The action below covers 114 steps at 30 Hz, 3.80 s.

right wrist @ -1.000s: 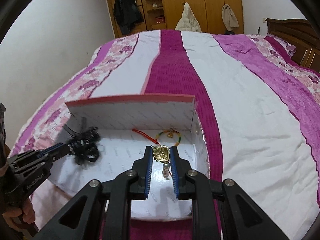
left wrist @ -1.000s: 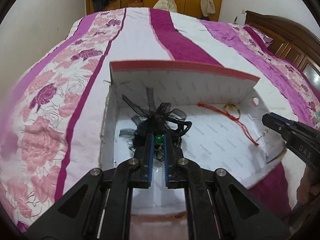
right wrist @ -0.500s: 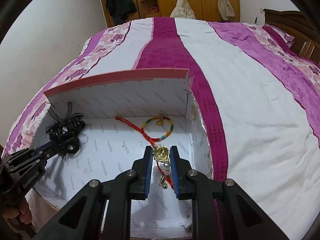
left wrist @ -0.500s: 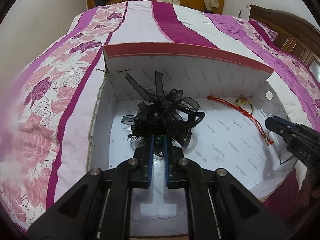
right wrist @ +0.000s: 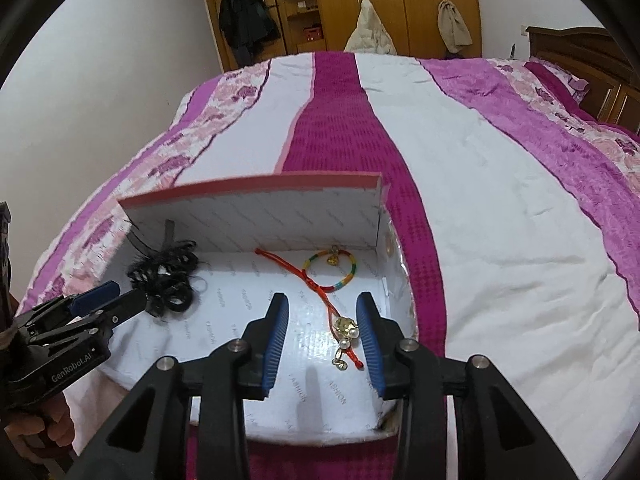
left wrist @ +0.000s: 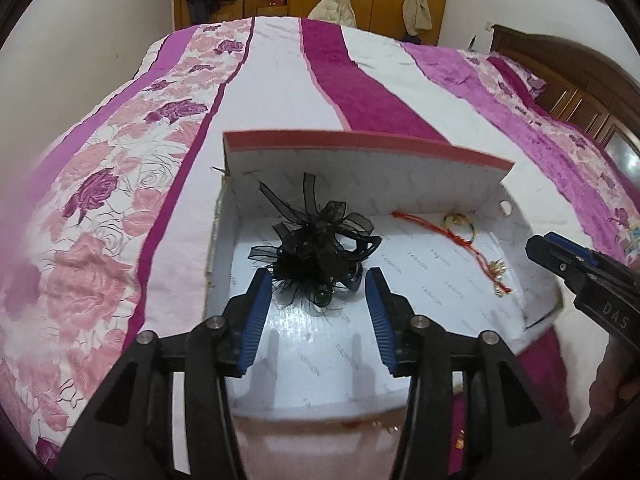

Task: Organize jewelry
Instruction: 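Withdraw both tools from the shoebox back over the bedspread, then grasp the gold pendant chain with the left tool while the right tool grasps the rainbow bracelet, then carry the gold chain and rainbow bracelet toward the shoebox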

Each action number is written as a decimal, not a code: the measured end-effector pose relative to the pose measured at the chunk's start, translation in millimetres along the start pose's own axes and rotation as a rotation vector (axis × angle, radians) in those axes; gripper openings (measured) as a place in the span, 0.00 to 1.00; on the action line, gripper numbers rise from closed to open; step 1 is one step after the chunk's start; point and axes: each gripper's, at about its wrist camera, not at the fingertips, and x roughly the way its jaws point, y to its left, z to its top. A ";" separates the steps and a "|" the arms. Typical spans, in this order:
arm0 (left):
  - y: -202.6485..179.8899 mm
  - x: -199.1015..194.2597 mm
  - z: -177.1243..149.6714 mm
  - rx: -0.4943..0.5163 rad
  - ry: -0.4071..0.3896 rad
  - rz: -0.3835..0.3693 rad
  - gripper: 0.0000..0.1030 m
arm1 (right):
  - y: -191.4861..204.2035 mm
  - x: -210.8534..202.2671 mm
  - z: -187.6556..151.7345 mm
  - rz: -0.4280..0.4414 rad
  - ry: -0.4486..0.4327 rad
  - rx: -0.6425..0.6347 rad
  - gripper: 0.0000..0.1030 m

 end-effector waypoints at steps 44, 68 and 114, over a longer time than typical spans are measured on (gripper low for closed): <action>15.1 -60.4 -79.8 -0.052 0.090 0.018 0.44 | 34.6 -74.0 -97.2 0.064 0.085 0.043 0.39; 16.0 -44.7 -90.3 -0.073 0.145 0.002 0.44 | 38.2 -29.7 -121.8 0.081 0.191 0.010 0.06; -18.0 -39.5 -72.3 -0.100 0.065 -0.078 0.08 | -31.3 -106.8 -114.6 0.096 -0.013 0.154 0.05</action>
